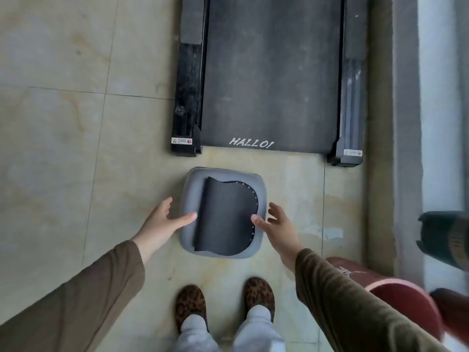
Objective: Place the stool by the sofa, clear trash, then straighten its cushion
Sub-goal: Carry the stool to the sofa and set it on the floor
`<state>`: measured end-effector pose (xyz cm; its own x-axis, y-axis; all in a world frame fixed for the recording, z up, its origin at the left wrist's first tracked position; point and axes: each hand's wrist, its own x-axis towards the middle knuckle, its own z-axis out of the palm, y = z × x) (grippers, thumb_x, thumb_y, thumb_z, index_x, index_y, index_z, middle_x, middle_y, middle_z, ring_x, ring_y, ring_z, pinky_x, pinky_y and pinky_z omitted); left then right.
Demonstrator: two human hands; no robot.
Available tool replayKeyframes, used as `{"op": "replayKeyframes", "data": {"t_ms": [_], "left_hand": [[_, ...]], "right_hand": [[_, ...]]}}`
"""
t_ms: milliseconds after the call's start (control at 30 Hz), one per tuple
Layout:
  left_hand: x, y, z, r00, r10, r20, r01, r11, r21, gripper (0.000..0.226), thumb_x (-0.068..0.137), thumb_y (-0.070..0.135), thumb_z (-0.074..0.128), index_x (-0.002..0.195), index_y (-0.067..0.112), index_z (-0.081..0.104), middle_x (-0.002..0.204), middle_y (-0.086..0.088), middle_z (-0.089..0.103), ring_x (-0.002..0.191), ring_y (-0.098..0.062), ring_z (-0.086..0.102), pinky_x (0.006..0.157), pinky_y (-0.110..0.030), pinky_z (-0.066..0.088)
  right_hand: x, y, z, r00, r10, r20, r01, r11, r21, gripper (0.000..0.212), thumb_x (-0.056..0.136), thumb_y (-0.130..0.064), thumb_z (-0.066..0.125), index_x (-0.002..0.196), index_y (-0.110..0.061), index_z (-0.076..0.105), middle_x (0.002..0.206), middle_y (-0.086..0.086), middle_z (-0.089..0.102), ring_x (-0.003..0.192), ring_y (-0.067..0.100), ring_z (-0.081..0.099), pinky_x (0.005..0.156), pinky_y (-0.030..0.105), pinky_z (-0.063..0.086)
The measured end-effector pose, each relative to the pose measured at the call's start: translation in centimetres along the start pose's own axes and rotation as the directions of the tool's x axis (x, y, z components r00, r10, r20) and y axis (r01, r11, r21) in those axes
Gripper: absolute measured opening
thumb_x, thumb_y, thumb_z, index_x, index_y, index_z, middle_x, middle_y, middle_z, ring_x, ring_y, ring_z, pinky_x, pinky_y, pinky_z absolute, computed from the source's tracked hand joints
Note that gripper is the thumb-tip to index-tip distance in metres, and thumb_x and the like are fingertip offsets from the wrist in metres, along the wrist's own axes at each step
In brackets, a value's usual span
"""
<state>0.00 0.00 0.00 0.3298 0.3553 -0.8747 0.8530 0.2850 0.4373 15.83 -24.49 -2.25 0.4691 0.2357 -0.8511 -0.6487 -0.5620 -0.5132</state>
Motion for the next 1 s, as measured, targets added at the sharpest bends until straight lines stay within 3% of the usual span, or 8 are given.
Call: {"op": "replayKeyframes", "data": {"t_ms": [100,167,267,400,567,700,833,1000], "left_hand": [[1.8,-0.6,0.2,0.997,0.003,0.079,-0.006,0.999,0.033,0.116,0.084,0.046,0.086,0.173,0.026,0.015,0.177,0.002,0.029,0.161,-0.017,0.034,0.127,-0.036,0.031],[2.8,-1.0,0.6,0.987,0.01,0.162,-0.012,1.0,0.012,0.108,0.083,0.044,0.087,0.169,0.03,0.024,0.165,0.01,0.05,0.141,-0.006,0.056,0.11,-0.026,0.046],[3.3,-1.4,1.2,0.983,0.047,0.175,-0.041,0.998,-0.04,0.096,0.085,0.039,0.086,0.165,0.033,0.032,0.142,0.023,0.065,0.114,0.015,0.062,0.086,-0.013,0.049],[2.9,-1.9,1.1,0.991,0.056,0.125,-0.042,0.993,-0.107,0.075,0.085,0.03,0.088,0.15,0.027,0.051,0.126,0.018,0.074,0.091,0.014,0.076,0.071,-0.009,0.055],[-1.1,-2.7,-0.7,0.995,0.079,0.057,-0.064,0.97,-0.234,0.054,0.087,0.02,0.087,0.133,0.029,0.061,0.122,0.012,0.078,0.103,0.001,0.079,0.073,-0.012,0.059],[-6.1,-3.2,-4.4,0.998,0.068,-0.015,-0.07,0.944,-0.322,0.052,0.088,0.015,0.084,0.136,0.019,0.064,0.129,0.0,0.078,0.117,-0.015,0.076,0.089,-0.027,0.059],[-10.5,-4.0,-9.2,0.994,0.064,-0.092,-0.095,0.918,-0.385,0.054,0.088,0.015,0.085,0.138,0.015,0.065,0.13,-0.003,0.079,0.12,-0.02,0.076,0.096,-0.032,0.06],[-15.4,-5.0,-16.2,0.988,0.055,-0.147,-0.115,0.894,-0.434,0.055,0.085,0.018,0.088,0.135,0.018,0.066,0.129,-0.003,0.08,0.121,-0.023,0.076,0.11,-0.047,0.056]], "right_hand": [[1.5,0.6,0.3,0.997,0.038,0.063,-0.039,0.999,0.019,0.104,0.08,-0.038,0.084,0.162,-0.028,0.021,0.138,-0.014,0.044,0.124,0.008,0.047,0.092,0.027,0.041],[2.5,1.2,0.4,0.993,0.037,0.115,-0.041,0.999,0.035,0.093,0.078,-0.036,0.086,0.156,-0.029,0.035,0.142,-0.014,0.056,0.129,0.013,0.056,0.095,0.028,0.049],[2.9,1.6,0.4,0.988,-0.027,0.155,0.019,0.998,0.052,0.063,0.076,-0.033,0.088,0.13,-0.041,0.058,0.12,-0.01,0.074,0.115,0.014,0.069,0.078,0.021,0.059],[2.1,1.0,0.6,0.986,-0.04,0.159,0.031,0.998,0.061,0.057,0.078,-0.024,0.088,0.124,-0.045,0.06,0.104,-0.014,0.078,0.097,0.007,0.075,0.072,0.018,0.059],[-0.7,-0.9,2.0,0.983,-0.068,0.17,0.068,0.998,0.008,0.062,0.077,-0.026,0.089,0.125,-0.049,0.056,0.1,-0.022,0.076,0.09,-0.001,0.074,0.066,0.014,0.058],[-4.7,-4.0,5.5,0.977,-0.09,0.194,0.094,0.996,-0.008,0.082,0.077,-0.03,0.089,0.146,-0.037,0.045,0.129,-0.009,0.064,0.102,0.006,0.071,0.064,0.014,0.058],[-8.4,-6.6,9.9,0.956,-0.108,0.272,0.122,0.992,-0.038,0.076,0.078,-0.027,0.088,0.143,-0.035,0.05,0.125,-0.012,0.068,0.093,0.004,0.075,0.065,0.017,0.059],[-13.0,-10.8,16.0,0.92,-0.119,0.374,0.176,0.977,-0.123,0.074,0.081,-0.025,0.085,0.144,-0.039,0.05,0.135,-0.006,0.066,0.114,0.017,0.07,0.084,0.027,0.06]]}}
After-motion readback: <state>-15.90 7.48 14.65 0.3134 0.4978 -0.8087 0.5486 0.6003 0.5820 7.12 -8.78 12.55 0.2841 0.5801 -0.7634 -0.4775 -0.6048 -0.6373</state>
